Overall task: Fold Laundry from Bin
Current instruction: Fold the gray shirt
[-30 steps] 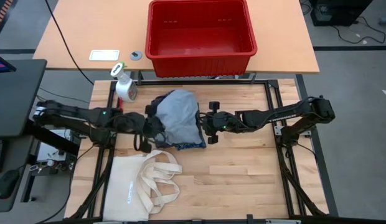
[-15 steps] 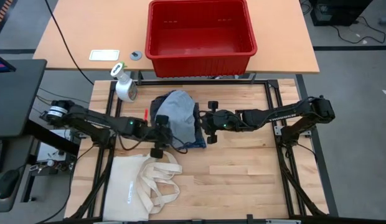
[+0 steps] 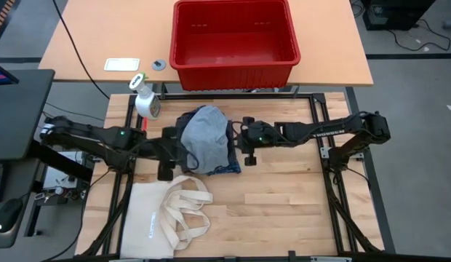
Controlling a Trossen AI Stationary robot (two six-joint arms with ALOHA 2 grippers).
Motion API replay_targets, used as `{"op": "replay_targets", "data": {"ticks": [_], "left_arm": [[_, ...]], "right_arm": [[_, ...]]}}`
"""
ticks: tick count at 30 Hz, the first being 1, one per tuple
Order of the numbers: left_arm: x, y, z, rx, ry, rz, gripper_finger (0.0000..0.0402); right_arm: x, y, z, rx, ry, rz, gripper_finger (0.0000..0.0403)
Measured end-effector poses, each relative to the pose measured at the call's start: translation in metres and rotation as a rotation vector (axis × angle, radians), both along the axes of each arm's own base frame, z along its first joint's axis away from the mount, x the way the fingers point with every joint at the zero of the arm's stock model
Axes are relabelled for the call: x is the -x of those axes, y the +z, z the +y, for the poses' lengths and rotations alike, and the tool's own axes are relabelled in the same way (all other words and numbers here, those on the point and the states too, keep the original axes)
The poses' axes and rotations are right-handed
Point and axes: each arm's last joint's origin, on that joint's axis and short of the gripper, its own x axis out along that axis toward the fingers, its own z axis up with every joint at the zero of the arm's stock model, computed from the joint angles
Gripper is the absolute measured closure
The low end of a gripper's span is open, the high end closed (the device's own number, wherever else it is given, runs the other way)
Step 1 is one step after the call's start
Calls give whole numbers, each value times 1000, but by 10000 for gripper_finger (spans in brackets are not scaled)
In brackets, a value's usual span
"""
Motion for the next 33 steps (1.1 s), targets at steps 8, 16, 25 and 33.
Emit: {"op": "replay_targets", "data": {"ticks": [8,16,25,33], "left_arm": [[13,-30,12,-118,276,133,224],[8,-73,23,-69,376,87,224],[0,-101,52,-196,400,58,225],[-6,-76,58,-422,386,37,367]], "right_arm": [[2,-3,-10,-103,10,20,289],[1,-1,-9,-103,25,1,289],[-3,4,-4,-139,86,-63,289],[0,-1,4,-103,56,-5,289]]}}
